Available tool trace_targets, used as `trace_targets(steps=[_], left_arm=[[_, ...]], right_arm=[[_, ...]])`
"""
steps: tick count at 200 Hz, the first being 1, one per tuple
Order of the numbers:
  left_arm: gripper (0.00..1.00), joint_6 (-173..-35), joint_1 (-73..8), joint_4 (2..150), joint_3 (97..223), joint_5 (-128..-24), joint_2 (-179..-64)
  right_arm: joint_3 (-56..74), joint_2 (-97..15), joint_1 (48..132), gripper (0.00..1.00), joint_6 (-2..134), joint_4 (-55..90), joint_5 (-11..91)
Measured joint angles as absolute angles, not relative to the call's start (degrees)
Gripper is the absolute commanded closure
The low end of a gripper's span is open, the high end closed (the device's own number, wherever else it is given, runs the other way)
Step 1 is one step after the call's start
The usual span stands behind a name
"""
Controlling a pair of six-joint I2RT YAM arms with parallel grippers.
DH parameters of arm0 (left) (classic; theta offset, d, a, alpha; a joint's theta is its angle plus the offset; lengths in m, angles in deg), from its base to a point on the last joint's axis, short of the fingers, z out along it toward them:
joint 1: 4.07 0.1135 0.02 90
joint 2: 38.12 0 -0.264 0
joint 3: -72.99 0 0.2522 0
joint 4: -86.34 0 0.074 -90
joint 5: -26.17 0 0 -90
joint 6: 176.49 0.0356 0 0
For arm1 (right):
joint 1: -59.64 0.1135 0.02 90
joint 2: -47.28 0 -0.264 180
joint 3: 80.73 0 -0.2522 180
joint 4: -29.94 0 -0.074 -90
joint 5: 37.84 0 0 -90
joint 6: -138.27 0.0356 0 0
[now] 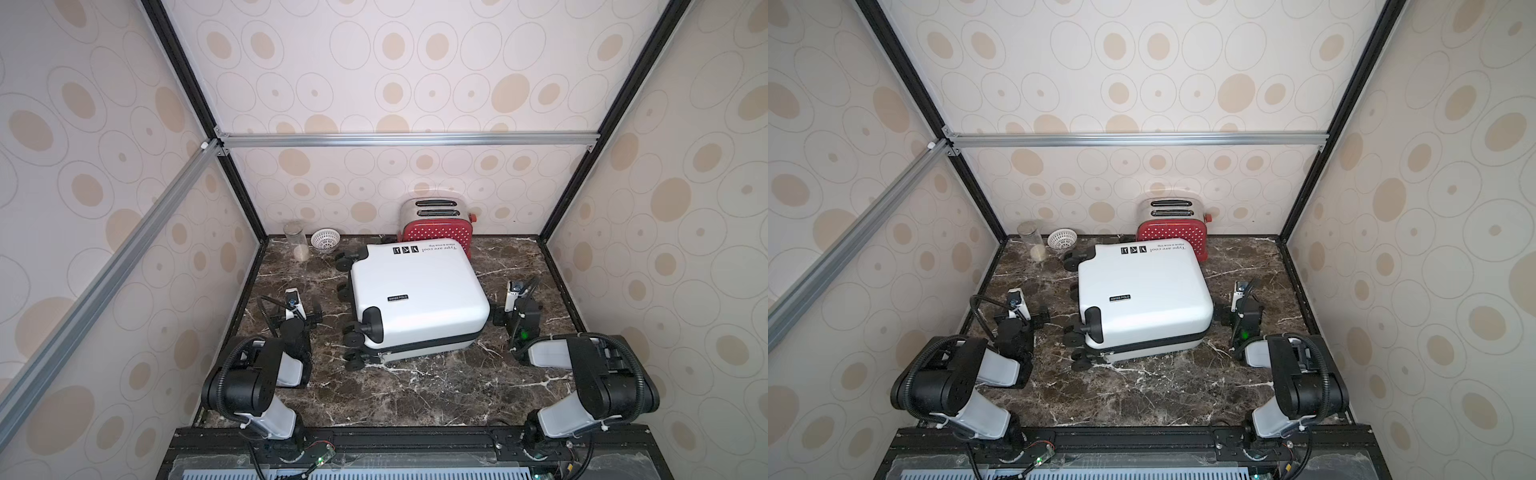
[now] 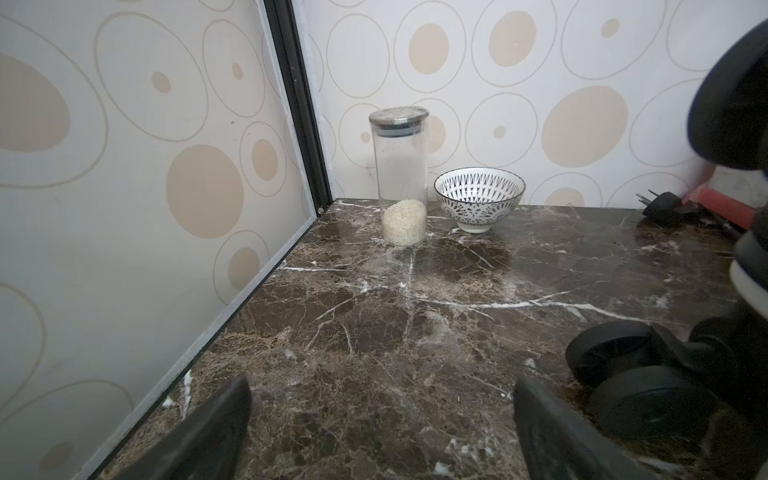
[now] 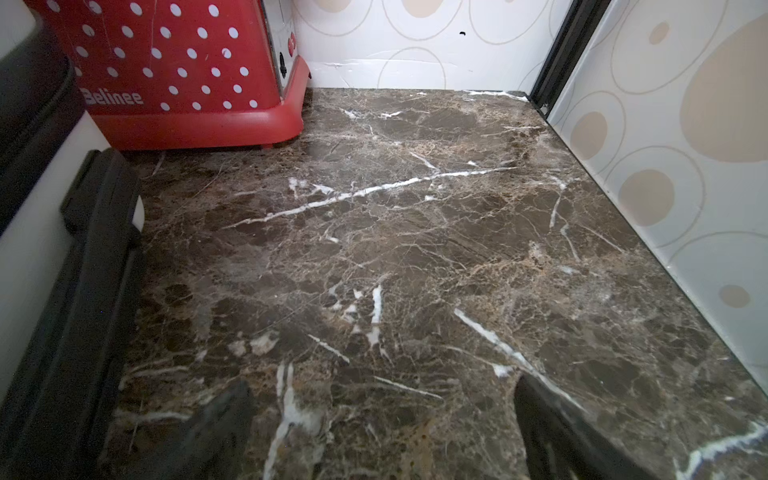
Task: Open the suitcase zippers
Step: Unzip the zipper on the suitcase.
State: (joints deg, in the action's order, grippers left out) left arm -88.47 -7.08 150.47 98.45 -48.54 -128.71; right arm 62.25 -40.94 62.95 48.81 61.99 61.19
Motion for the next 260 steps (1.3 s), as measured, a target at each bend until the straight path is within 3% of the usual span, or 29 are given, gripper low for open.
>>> trace_targets(steps=[229, 260], left_arm=[[0.01, -88.49, -7.08, 150.47, 98.45, -48.54, -128.71], [0.08, -88.41, -7.38, 150.23, 96.68, -48.65, -125.76]], right_arm=[[62.25, -40.94, 62.95, 0.00, 48.81, 62.01, 61.19], [62.49, -38.84, 62.95, 0.00, 48.72, 60.78, 61.08]])
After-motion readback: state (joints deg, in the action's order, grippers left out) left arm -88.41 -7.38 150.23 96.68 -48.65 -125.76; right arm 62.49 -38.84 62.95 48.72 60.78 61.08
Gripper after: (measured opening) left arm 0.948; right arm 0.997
